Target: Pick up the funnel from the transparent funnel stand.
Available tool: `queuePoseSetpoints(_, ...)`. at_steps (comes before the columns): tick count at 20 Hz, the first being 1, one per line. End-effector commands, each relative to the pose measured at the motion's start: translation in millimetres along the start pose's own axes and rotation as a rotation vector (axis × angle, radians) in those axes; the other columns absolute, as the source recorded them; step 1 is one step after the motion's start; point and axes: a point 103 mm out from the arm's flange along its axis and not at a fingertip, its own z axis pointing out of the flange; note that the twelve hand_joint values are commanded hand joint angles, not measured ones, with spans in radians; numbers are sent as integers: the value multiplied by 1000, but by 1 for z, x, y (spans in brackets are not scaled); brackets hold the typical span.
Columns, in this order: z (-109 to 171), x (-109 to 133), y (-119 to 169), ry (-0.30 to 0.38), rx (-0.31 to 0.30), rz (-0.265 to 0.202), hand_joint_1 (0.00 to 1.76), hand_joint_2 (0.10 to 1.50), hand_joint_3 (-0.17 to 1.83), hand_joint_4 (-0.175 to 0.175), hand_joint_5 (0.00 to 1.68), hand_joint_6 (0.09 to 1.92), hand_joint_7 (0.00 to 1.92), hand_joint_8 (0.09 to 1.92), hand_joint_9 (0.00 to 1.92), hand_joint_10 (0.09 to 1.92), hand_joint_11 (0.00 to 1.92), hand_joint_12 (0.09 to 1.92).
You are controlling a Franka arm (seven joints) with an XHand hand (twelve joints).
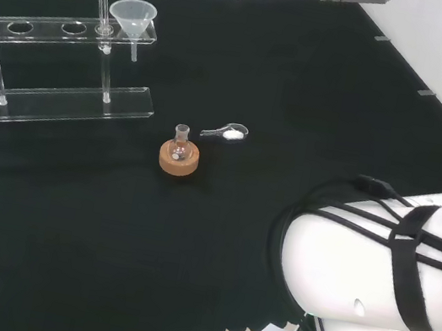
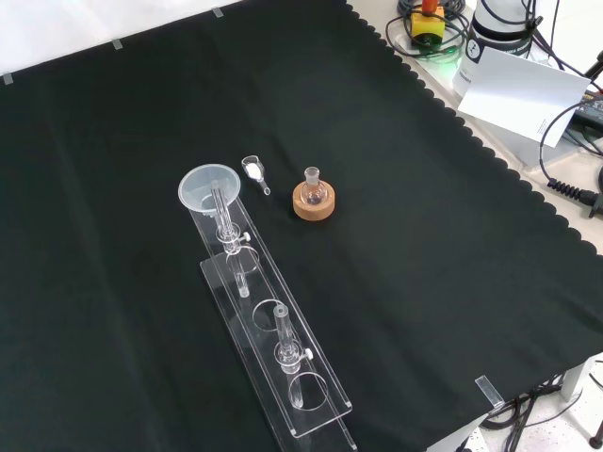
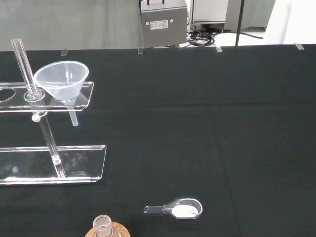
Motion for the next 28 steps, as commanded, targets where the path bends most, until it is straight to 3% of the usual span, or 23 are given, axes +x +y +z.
queuePoseSetpoints(1, 0, 0, 0, -8, -5, 0, 0, 1114, 551, -8, 122, 179, 36, 574, 216, 664, 158, 1296)
queuePoseSetpoints(5, 0, -2, 2, -9, -5, 2, 0, 1178, 425, -8, 167, 87, 34, 562, 210, 659, 120, 1364)
queuePoseSetpoints(18, 19, -20, 30, 2, 28, 37, 0, 1185, 405, -9, 181, 87, 37, 561, 210, 659, 120, 1367)
queuePoseSetpoints(24, 40, -24, 71, -12, 83, 20, 0, 1175, 390, -13, 186, 87, 61, 569, 218, 663, 122, 1370)
queuePoseSetpoints(28, 57, -24, 117, 7, 95, -22, 0, 1166, 379, -16, 189, 87, 72, 573, 218, 664, 121, 1374)
